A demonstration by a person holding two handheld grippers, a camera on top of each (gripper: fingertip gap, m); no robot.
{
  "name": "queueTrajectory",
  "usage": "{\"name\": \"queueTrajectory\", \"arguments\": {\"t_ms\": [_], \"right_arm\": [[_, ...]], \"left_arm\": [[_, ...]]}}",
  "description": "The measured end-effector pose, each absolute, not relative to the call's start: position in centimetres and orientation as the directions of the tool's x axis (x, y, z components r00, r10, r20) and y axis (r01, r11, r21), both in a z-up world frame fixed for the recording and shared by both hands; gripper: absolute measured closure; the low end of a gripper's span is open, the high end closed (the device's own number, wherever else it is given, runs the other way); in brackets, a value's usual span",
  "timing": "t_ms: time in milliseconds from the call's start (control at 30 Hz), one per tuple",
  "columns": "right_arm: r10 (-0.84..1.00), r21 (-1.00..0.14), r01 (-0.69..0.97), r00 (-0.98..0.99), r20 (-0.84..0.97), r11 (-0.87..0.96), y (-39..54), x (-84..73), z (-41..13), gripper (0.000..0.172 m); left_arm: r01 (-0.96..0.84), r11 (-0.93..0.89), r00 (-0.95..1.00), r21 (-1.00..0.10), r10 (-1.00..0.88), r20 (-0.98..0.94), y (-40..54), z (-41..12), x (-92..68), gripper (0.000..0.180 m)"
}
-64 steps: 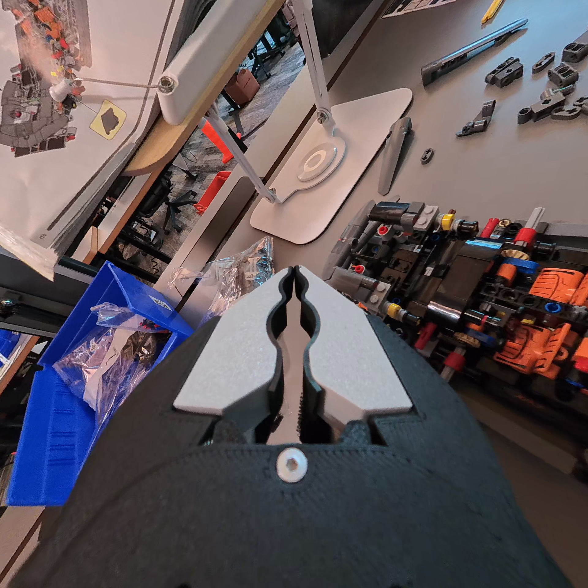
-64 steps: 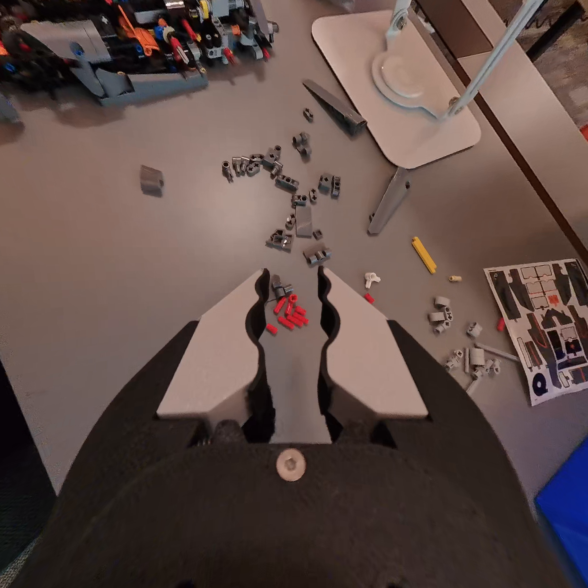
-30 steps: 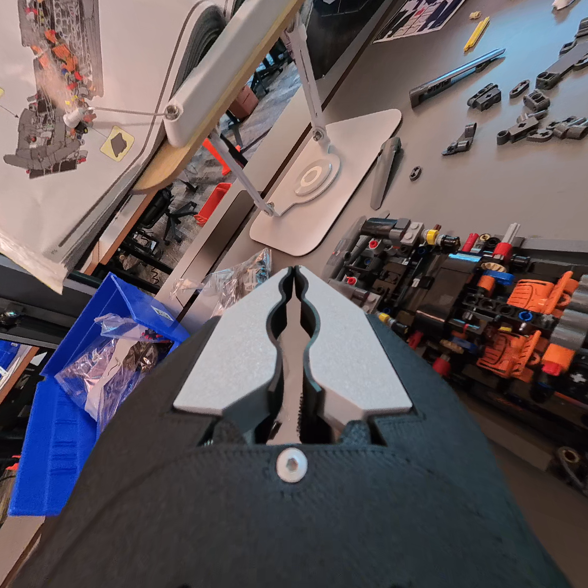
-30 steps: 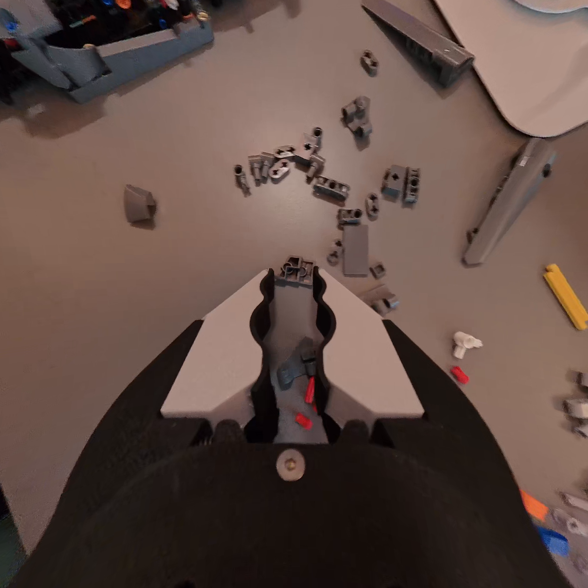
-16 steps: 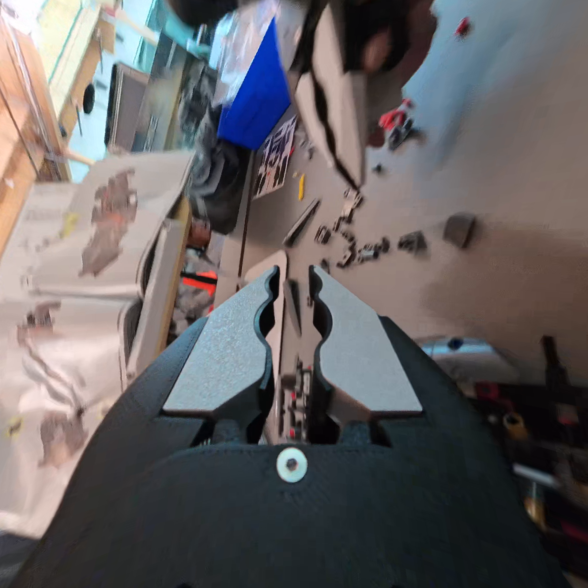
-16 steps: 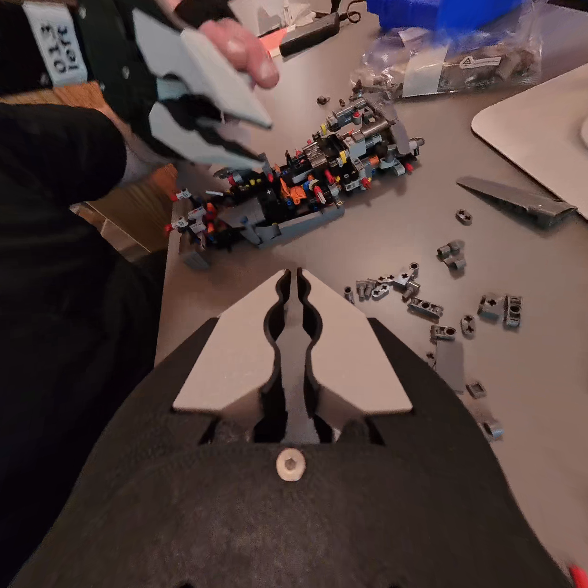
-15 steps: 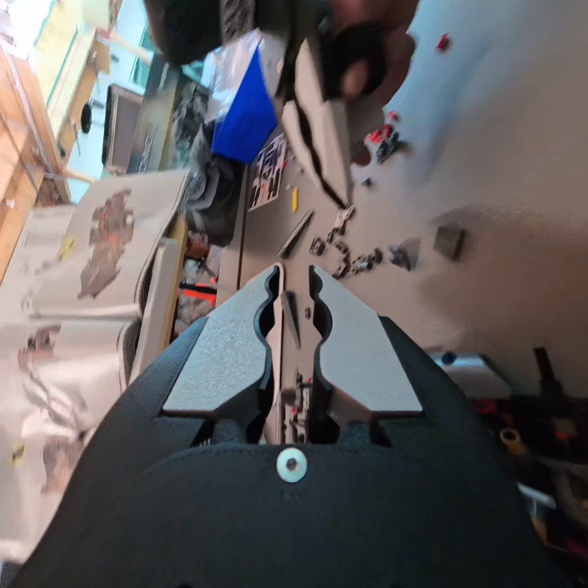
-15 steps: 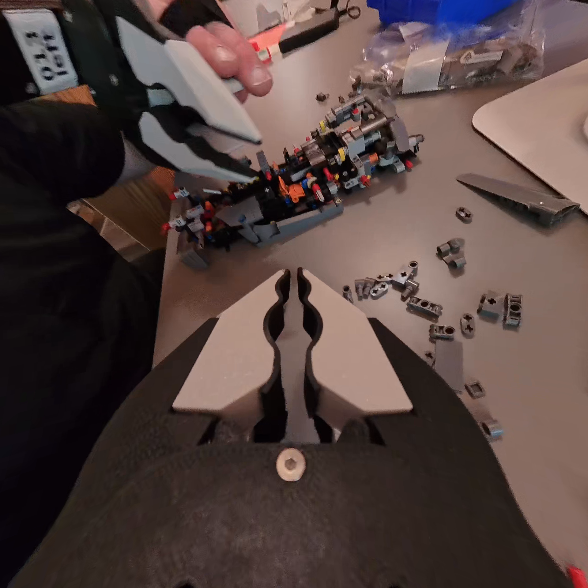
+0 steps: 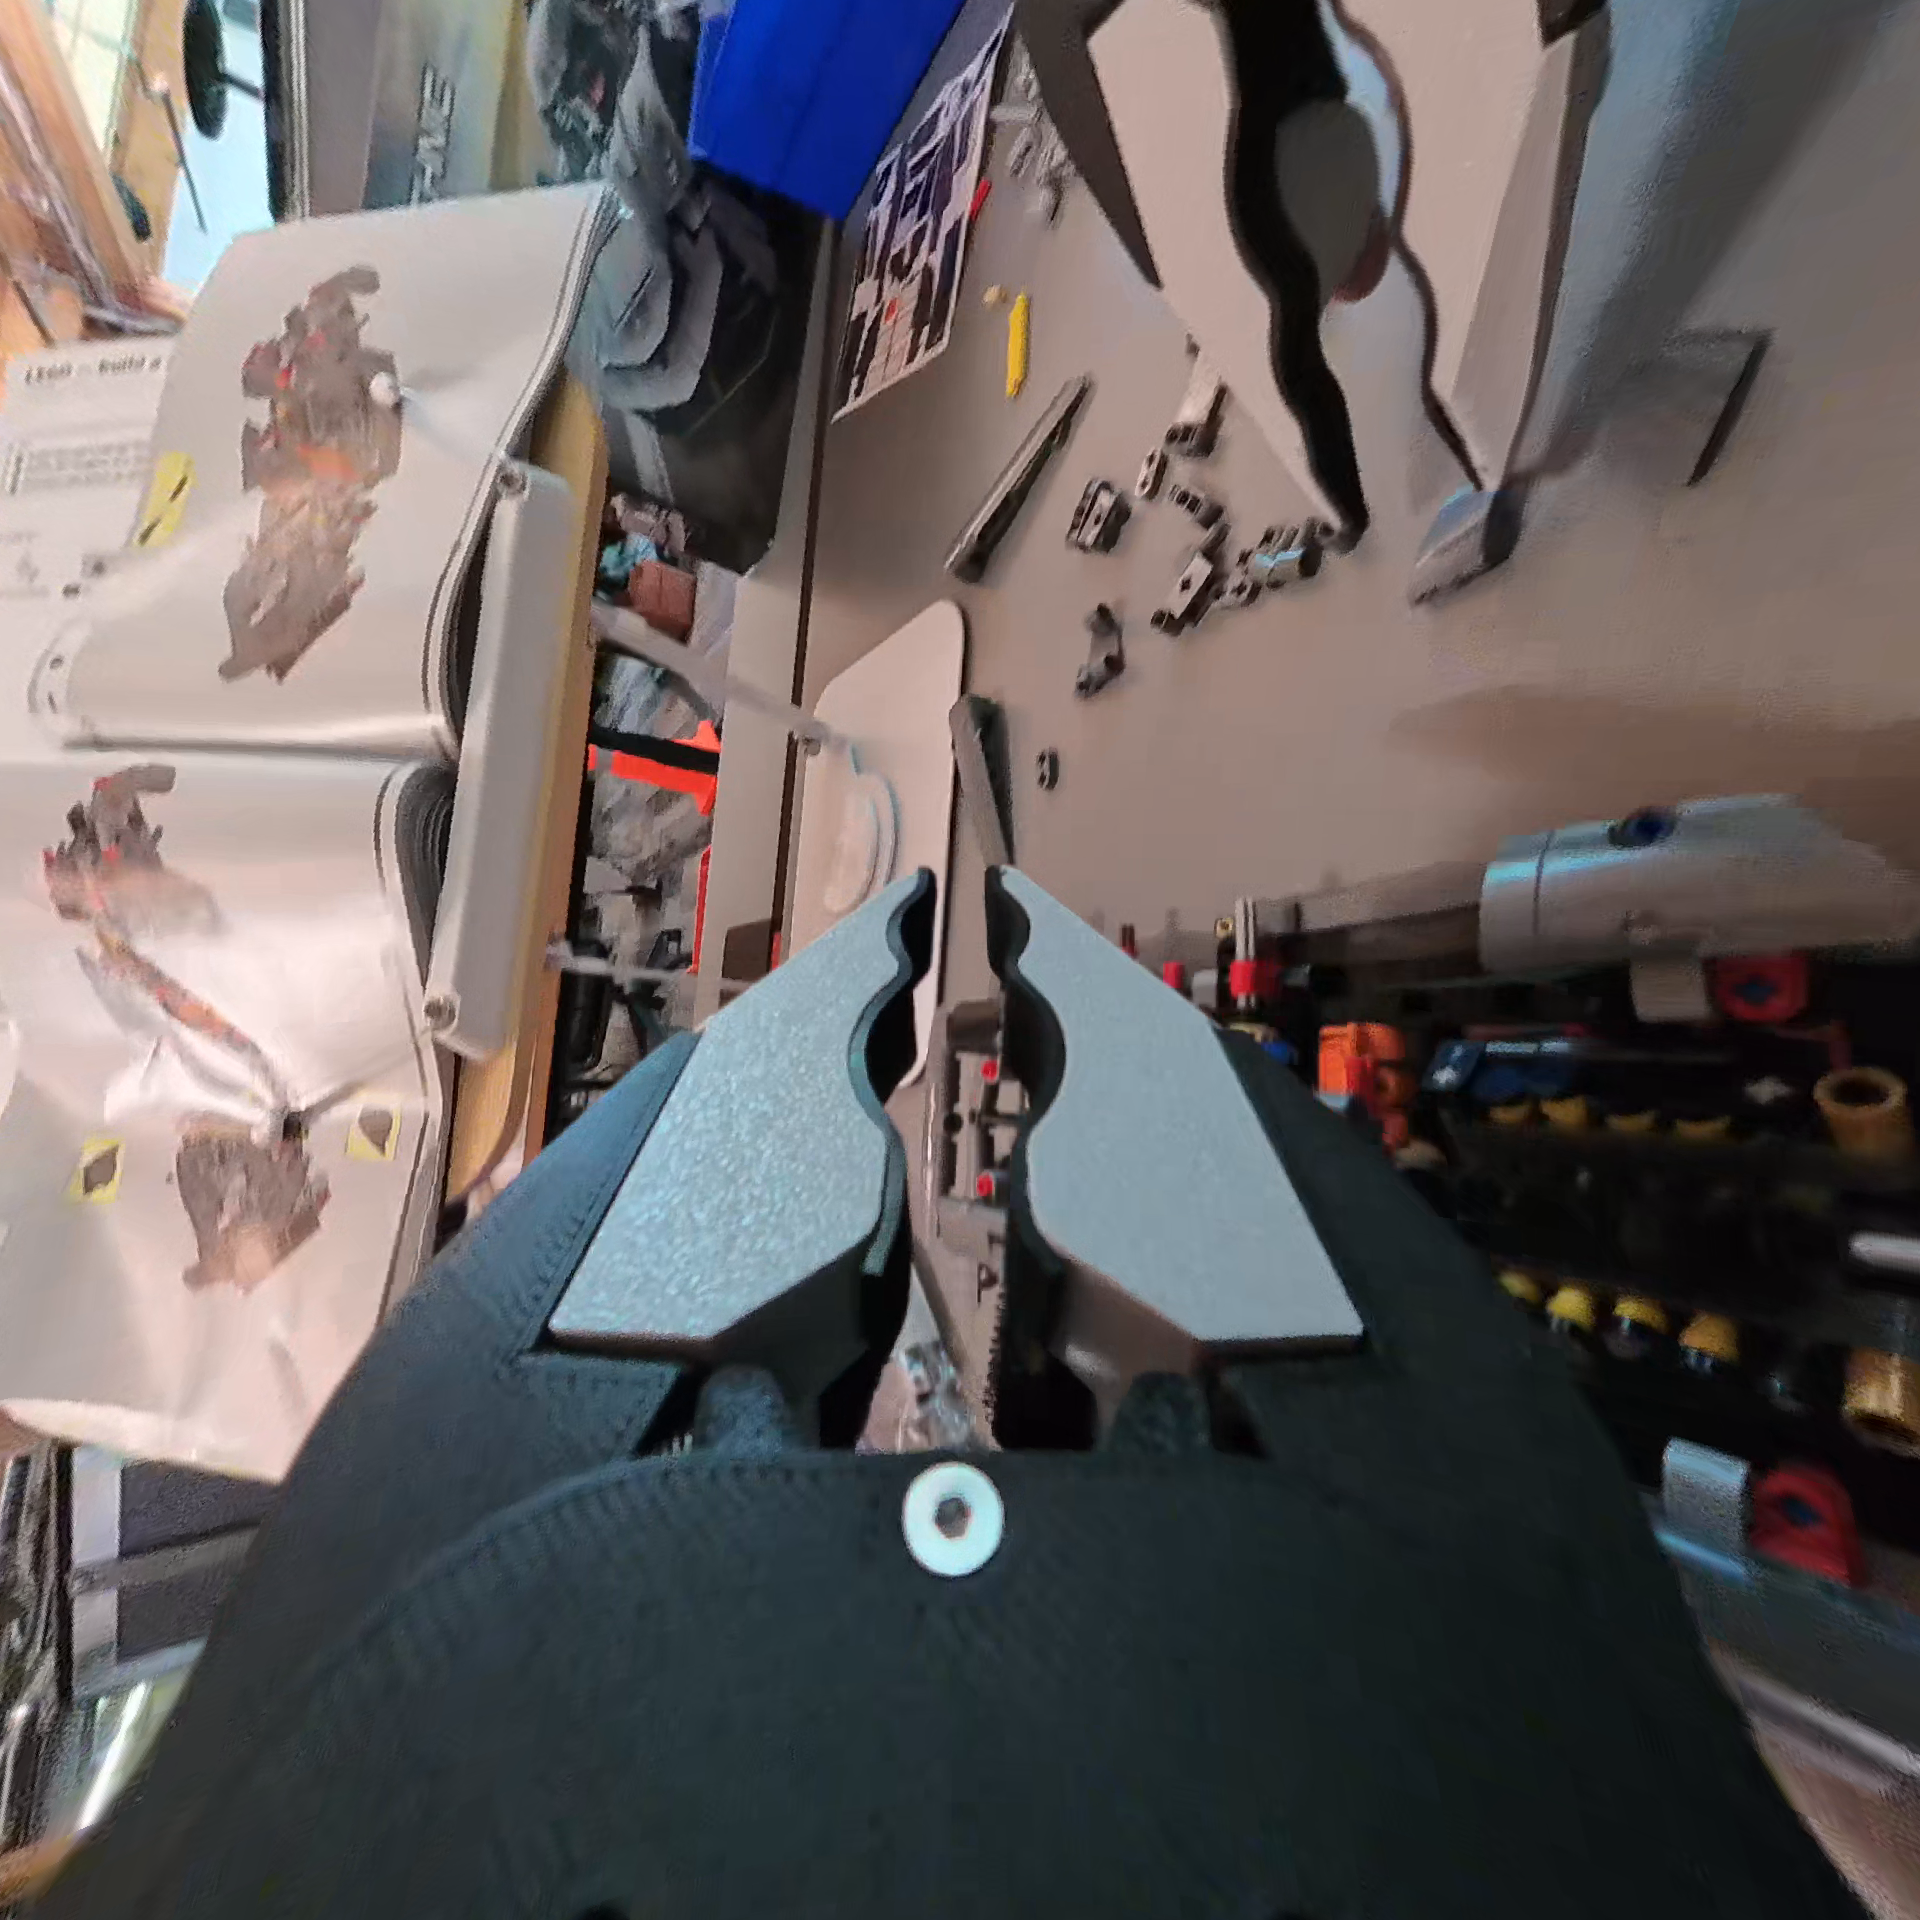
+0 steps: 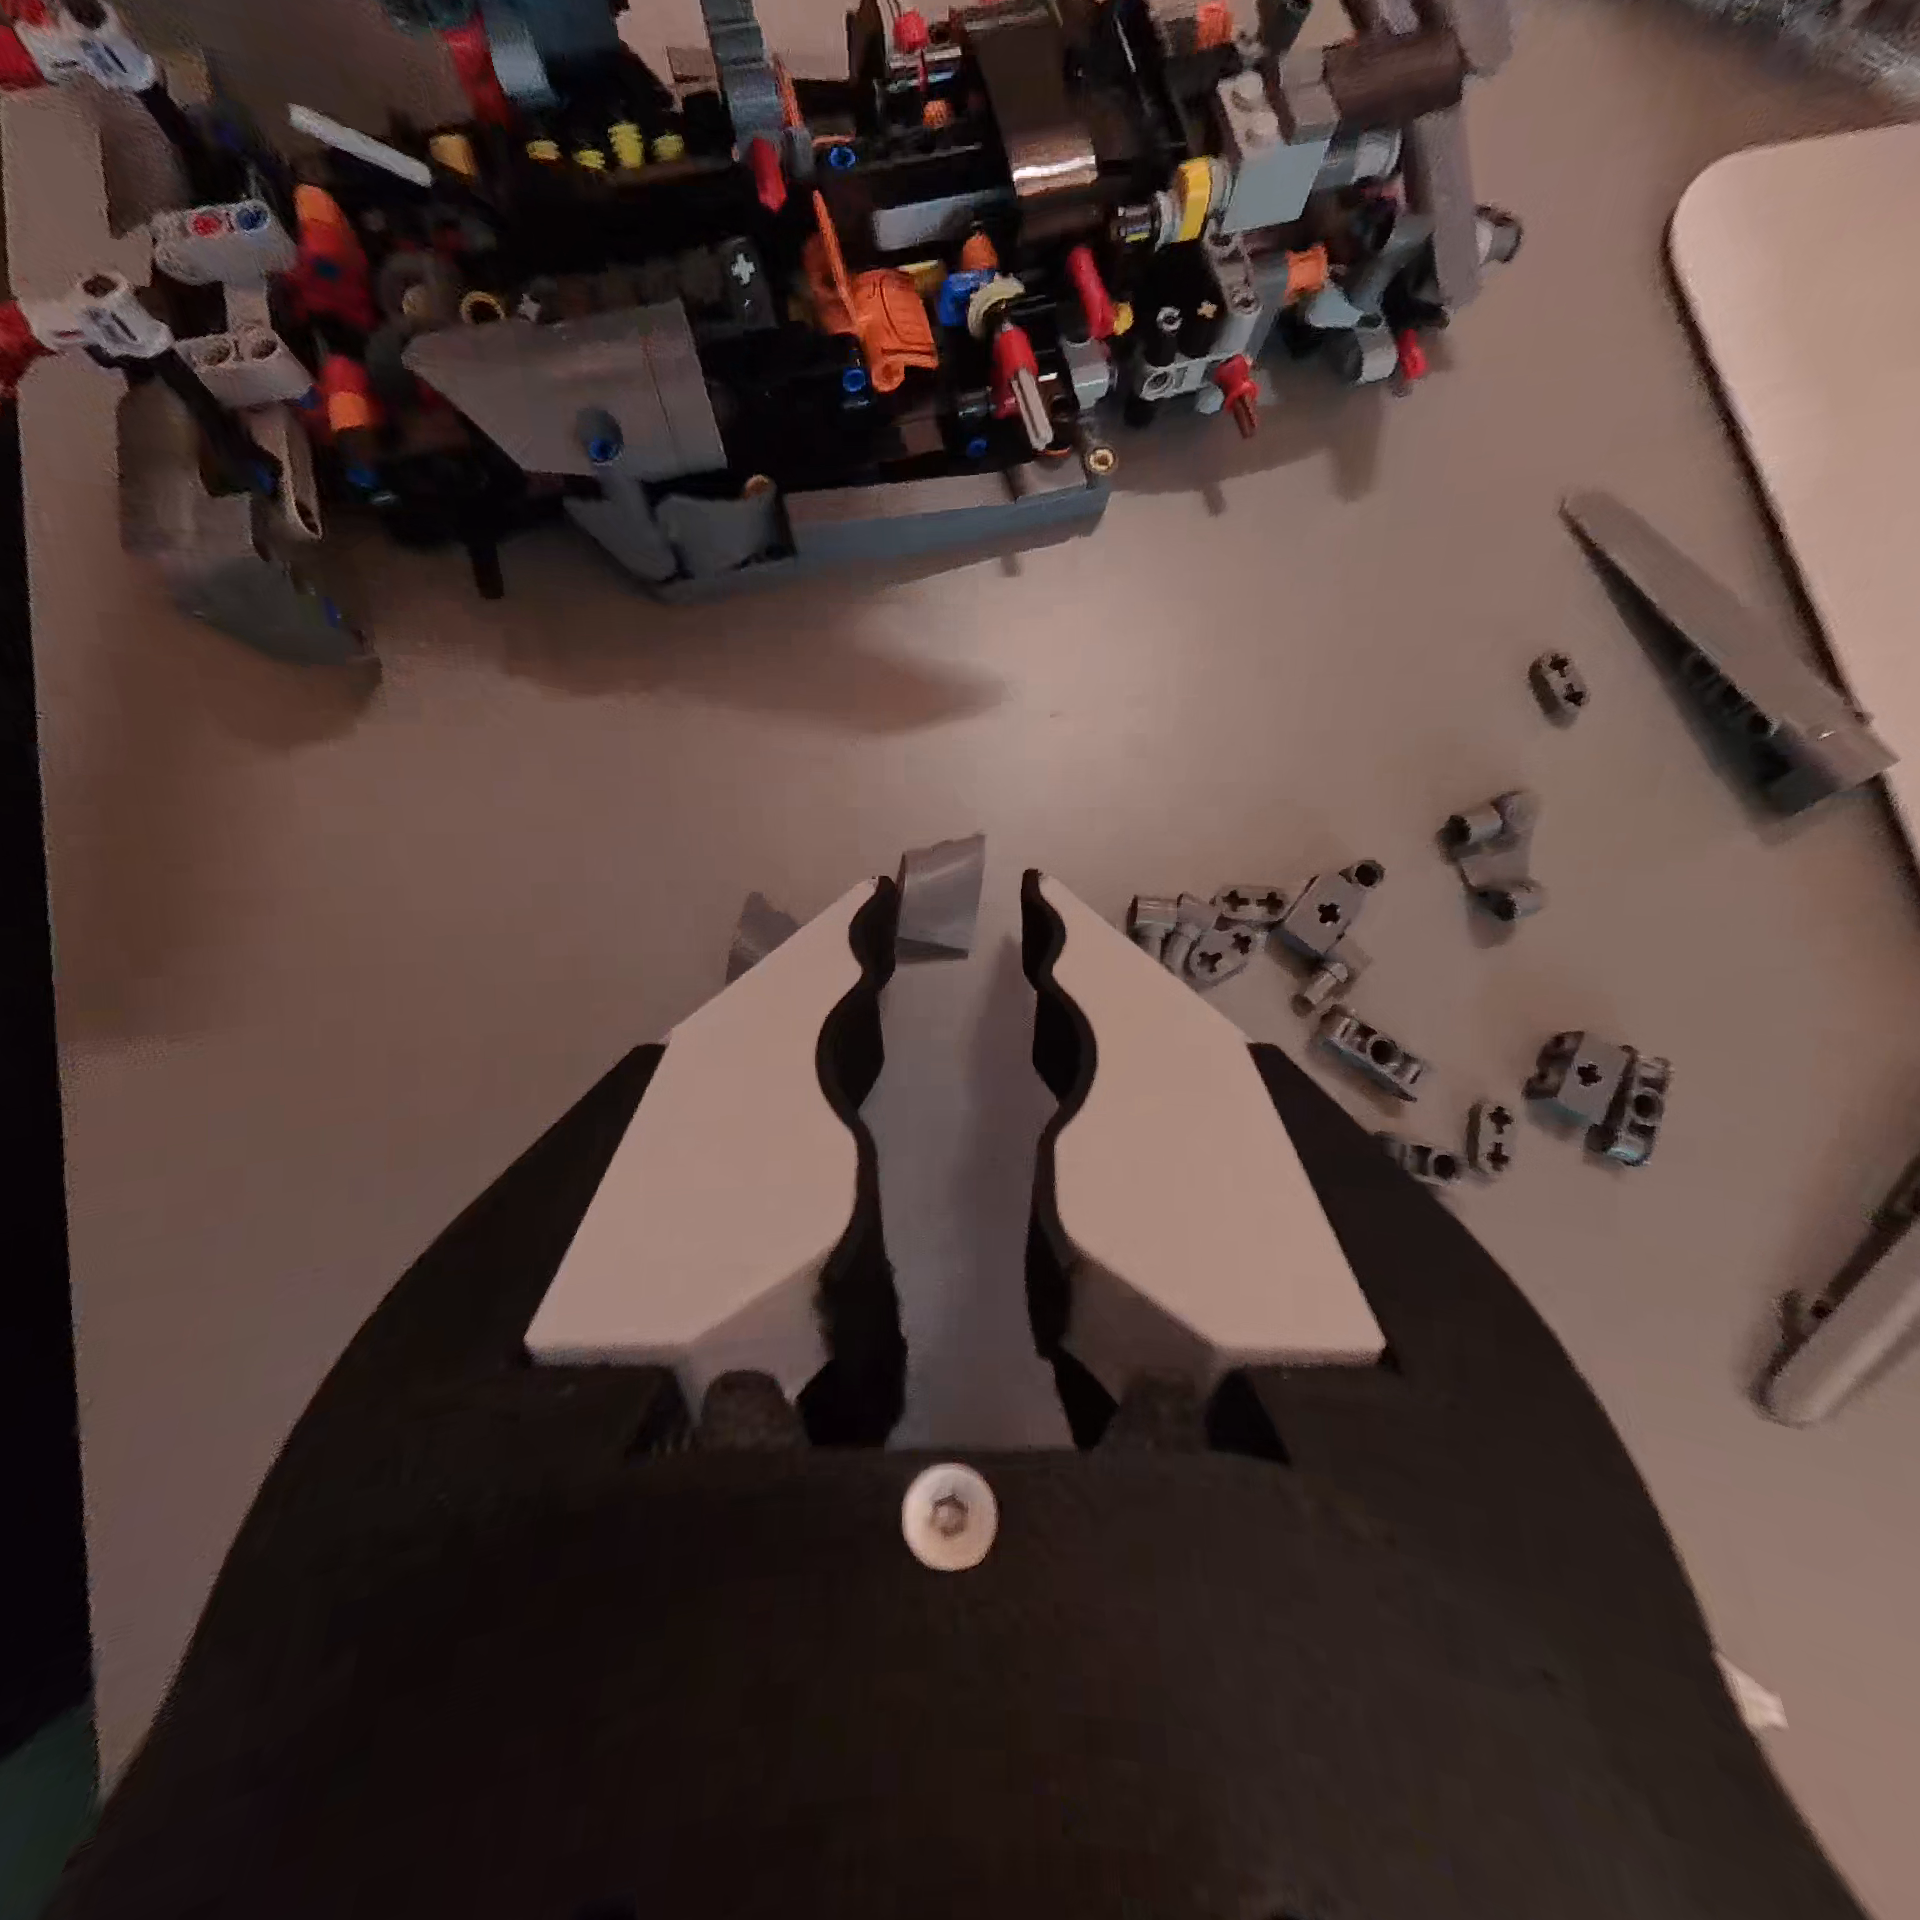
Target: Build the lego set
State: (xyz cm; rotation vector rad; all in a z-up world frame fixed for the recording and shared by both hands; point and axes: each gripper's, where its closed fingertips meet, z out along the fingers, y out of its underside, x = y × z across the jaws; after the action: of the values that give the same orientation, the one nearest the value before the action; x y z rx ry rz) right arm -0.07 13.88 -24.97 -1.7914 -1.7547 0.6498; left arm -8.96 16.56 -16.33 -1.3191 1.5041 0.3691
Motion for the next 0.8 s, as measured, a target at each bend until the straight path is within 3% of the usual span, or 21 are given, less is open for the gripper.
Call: {"name": "queueTrajectory", "arguments": {"t_ms": [333,567,800], "right_arm": [[0.997,-0.641,0.764,0.080,-0.021,-0.075,14.0,-0.4,-26.4,0.158],[0.996,-0.680,0.729,0.084,-0.033,-0.084,14.2,-1.2,-25.4,0.158],[0.996,-0.749,0.663,0.055,0.070,0.015,15.3,-3.7,-21.9,0.158]], "left_arm": [[-0.877,0.243,0.260,-0.415,-0.487,-0.834,17.6,-15.7,-15.6,0.174],[-0.849,0.191,0.344,-0.493,-0.510,-0.788,18.5,-16.0,-18.8,0.176],[-0.840,0.165,0.334,-0.517,-0.594,-0.732,18.4,-18.0,-19.8,0.178]]}}
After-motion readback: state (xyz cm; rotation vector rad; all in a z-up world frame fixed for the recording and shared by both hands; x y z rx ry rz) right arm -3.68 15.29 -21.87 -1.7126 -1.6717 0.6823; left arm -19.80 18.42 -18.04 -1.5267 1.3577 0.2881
